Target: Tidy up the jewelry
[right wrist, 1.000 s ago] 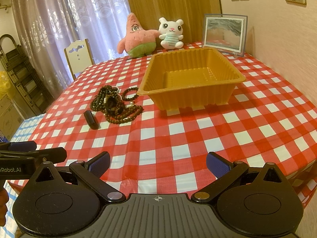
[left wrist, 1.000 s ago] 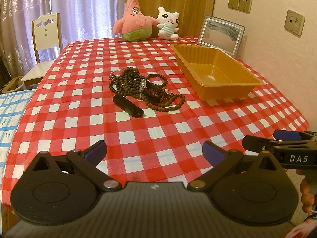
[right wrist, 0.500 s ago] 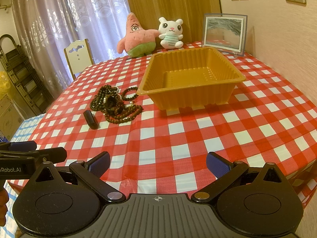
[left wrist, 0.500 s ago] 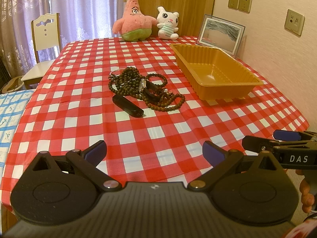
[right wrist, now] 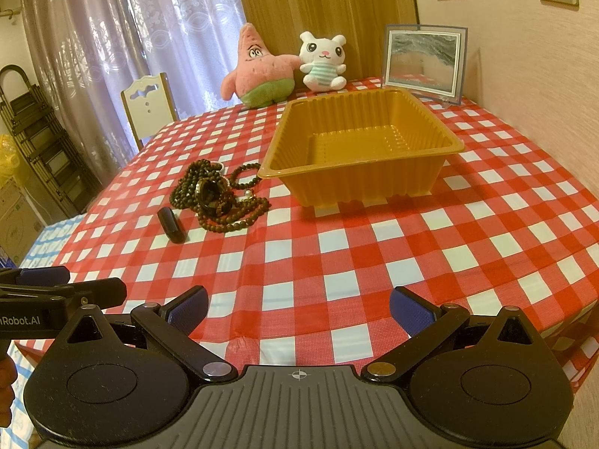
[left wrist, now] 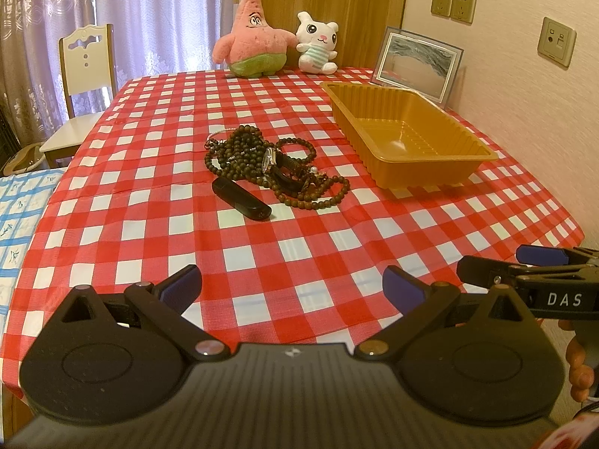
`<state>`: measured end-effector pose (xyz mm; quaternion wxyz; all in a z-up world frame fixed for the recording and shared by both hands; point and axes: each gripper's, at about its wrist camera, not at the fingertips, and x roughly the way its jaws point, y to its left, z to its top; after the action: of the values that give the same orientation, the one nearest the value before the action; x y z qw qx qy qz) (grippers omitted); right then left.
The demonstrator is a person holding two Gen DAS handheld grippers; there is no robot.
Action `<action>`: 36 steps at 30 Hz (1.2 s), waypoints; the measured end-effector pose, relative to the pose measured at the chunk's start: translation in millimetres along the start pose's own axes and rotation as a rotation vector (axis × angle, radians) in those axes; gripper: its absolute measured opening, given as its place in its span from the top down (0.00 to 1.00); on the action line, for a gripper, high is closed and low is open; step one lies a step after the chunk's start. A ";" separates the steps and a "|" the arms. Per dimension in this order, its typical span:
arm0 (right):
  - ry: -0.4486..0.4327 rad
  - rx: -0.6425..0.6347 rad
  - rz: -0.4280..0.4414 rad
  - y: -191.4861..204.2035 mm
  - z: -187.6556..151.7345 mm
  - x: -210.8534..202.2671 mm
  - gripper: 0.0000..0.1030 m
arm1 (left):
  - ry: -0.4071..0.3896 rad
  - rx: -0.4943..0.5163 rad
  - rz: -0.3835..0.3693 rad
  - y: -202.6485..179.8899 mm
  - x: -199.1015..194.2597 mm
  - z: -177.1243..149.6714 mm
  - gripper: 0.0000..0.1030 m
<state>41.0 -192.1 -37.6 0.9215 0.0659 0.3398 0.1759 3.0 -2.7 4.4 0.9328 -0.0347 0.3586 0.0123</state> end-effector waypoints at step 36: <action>-0.240 0.189 -0.158 -84.1 32.7 25.2 0.01 | -0.070 0.007 0.045 15.8 47.2 25.9 0.01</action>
<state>103.6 -261.1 -48.2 0.9562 0.1457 0.2464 0.0609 54.6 15.0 -8.9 0.9444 -0.0228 0.3264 0.0330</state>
